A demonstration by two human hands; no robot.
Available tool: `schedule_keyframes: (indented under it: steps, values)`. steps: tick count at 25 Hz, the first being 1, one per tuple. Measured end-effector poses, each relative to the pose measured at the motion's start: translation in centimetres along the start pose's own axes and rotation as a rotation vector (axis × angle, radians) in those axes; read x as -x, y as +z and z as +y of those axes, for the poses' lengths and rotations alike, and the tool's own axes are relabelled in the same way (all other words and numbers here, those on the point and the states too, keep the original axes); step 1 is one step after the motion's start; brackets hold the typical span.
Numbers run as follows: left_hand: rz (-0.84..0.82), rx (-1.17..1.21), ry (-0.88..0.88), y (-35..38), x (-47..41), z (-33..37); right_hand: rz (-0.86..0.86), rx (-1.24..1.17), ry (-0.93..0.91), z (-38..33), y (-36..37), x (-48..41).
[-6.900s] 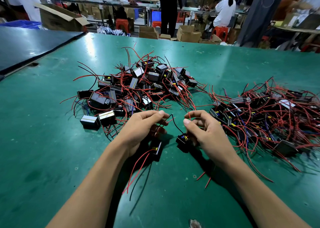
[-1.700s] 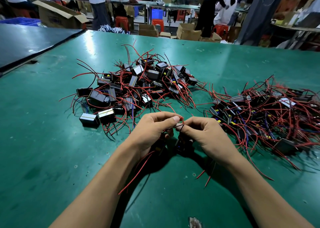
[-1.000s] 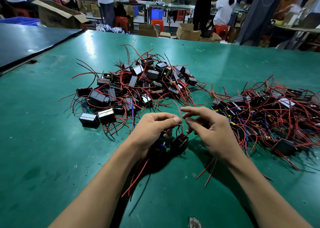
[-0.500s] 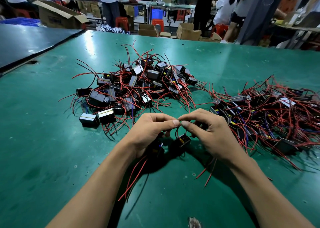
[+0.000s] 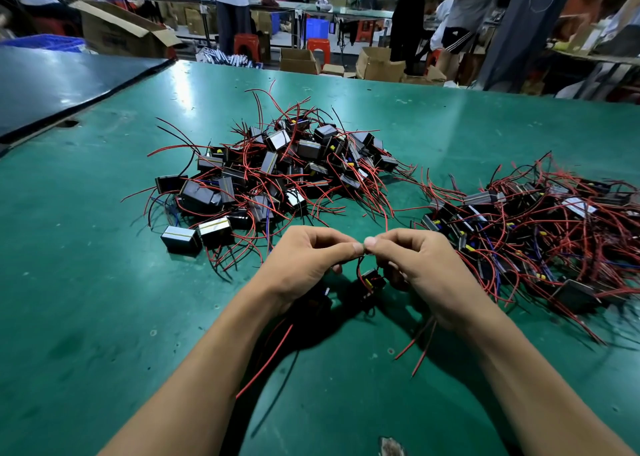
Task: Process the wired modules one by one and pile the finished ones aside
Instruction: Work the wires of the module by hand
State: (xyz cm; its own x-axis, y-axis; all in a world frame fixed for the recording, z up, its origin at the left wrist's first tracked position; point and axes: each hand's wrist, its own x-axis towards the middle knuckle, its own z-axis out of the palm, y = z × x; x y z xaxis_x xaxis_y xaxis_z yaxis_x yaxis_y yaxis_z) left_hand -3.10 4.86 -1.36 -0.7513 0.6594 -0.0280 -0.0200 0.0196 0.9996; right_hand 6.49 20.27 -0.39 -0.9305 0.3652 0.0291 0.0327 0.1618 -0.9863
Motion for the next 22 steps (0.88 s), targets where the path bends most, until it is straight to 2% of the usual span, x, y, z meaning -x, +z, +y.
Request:
schedule_keyframes:
  steps: [3, 8, 14, 16, 18, 22]
  values:
    - [0.043, 0.031, 0.009, -0.1, -0.1, -0.1, -0.024, 0.057, -0.114, 0.0, -0.2, 0.3]
    - [0.026, -0.024, -0.050, -0.4, -0.1, 0.0, 0.165, 0.485, -0.501, 0.7, 0.1, 0.3]
    - [-0.020, -0.031, -0.068, -0.6, 0.0, 0.1, 0.164, 0.602, -0.656, 1.0, -0.2, 0.0]
    - [-0.024, -0.032, -0.061, -0.5, 0.0, 0.2, 0.173, 0.576, -0.581, 0.8, -0.1, 0.2]
    - [-0.024, -0.011, -0.041, -0.5, 0.0, 0.2, 0.148, 0.466, -0.400, 0.6, 0.2, 0.3]
    - [-0.024, -0.018, 0.022, -0.4, 0.0, 0.2, 0.024, 0.066, -0.021, -0.1, 0.7, 0.0]
